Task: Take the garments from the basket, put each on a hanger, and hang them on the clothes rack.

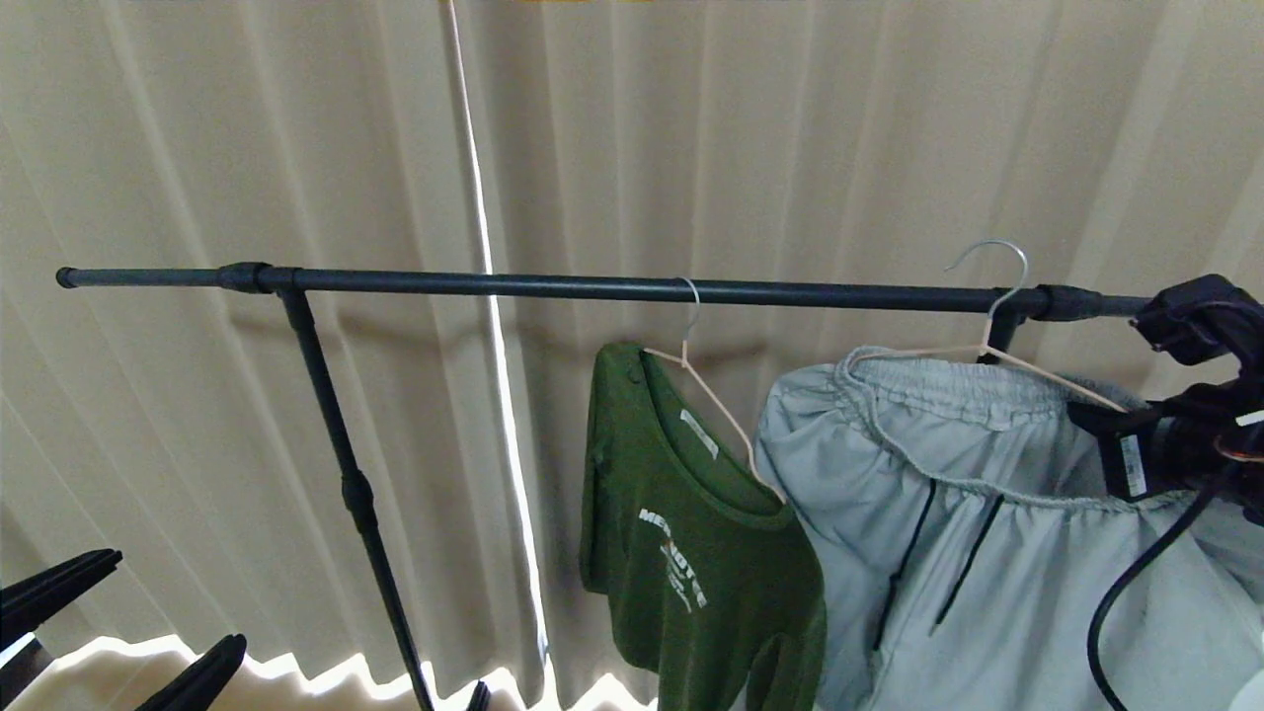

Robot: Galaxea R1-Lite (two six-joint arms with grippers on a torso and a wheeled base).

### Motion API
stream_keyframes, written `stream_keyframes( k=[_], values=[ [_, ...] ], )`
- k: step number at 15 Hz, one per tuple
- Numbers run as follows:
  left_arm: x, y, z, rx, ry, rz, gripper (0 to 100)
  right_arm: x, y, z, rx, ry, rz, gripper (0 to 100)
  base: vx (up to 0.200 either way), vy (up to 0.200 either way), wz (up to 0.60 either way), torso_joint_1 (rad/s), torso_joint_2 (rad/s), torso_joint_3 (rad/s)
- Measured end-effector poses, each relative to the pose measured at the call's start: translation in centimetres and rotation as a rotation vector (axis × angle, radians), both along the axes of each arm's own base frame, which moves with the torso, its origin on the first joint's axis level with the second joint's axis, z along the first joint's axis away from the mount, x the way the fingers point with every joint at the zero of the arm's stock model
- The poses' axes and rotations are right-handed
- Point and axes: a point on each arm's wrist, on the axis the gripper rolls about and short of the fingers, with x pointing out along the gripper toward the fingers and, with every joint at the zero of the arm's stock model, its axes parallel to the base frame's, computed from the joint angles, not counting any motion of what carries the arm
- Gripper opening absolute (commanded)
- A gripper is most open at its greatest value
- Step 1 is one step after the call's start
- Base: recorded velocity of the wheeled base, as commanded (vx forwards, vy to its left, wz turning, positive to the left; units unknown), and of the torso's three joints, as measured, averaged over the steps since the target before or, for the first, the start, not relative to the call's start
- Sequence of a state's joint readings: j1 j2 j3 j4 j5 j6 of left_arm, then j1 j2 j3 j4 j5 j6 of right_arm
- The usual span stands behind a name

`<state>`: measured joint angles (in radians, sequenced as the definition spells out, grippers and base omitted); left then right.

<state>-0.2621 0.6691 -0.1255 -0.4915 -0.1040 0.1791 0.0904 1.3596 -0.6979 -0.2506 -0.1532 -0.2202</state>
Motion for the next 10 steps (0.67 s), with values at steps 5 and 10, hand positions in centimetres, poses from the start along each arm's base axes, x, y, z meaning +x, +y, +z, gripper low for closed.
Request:
stream_keyframes(
  k=[5,10],
  values=[
    [0.0,0.0,-0.1,0.001,0.002,-0.007,100,4.1,1.1,-0.5,-0.017,0.004,-0.014,0,0.000,0.000,0.00,0.000,0.00,0.000],
    [0.0,0.0,-0.1,0.002,0.006,-0.007,100,6.3,2.0,-2.5,-0.033,0.042,-0.012,0,0.000,0.000,0.00,0.000,0.00,0.000]
  ],
)
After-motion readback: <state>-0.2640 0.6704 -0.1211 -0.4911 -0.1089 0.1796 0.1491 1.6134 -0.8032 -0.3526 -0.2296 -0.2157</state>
